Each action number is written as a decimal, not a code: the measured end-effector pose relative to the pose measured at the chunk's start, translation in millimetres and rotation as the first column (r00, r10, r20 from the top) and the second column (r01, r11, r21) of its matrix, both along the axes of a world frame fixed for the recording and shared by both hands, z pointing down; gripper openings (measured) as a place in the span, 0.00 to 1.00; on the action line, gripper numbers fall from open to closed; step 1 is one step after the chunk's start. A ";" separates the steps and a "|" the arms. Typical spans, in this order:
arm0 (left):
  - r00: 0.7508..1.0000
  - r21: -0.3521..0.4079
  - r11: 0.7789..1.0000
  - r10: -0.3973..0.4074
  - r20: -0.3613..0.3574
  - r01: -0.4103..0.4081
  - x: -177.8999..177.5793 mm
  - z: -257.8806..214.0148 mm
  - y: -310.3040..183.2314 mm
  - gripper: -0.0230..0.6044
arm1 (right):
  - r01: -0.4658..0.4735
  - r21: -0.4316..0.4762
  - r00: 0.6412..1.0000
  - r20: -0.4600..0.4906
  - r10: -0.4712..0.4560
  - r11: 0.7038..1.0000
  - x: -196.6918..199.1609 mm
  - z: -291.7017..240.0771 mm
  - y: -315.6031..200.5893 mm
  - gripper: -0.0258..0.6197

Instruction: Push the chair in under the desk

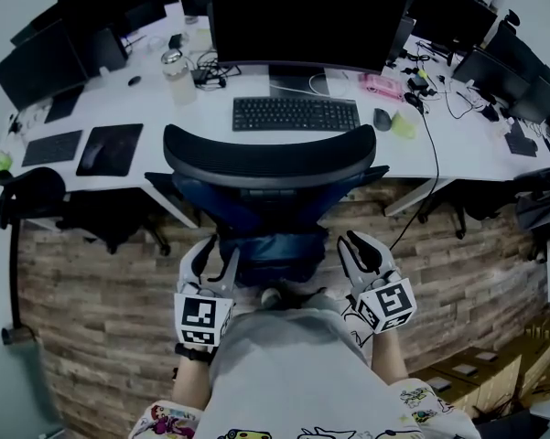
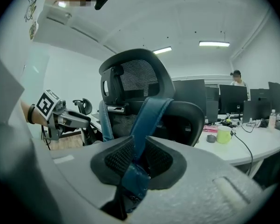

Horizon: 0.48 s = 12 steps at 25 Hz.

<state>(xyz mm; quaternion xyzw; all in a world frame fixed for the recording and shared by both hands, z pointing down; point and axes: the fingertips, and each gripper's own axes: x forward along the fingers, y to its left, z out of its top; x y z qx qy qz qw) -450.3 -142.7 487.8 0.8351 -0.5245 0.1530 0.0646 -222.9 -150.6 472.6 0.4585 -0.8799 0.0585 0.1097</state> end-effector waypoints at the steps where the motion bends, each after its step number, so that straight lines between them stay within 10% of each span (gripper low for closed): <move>1: 1.000 -0.005 1.000 -0.001 -0.010 0.001 1.1 1.0 1.5 0.29 | 0.000 -0.004 1.000 0.005 0.000 1.000 0.3 0.8 1.0 0.14; 12: 0.999 -0.017 1.000 -0.011 -0.033 0.011 5.1 2.5 6.7 0.10 | -0.014 -0.038 0.999 0.049 0.016 0.999 6.9 7.5 4.6 0.04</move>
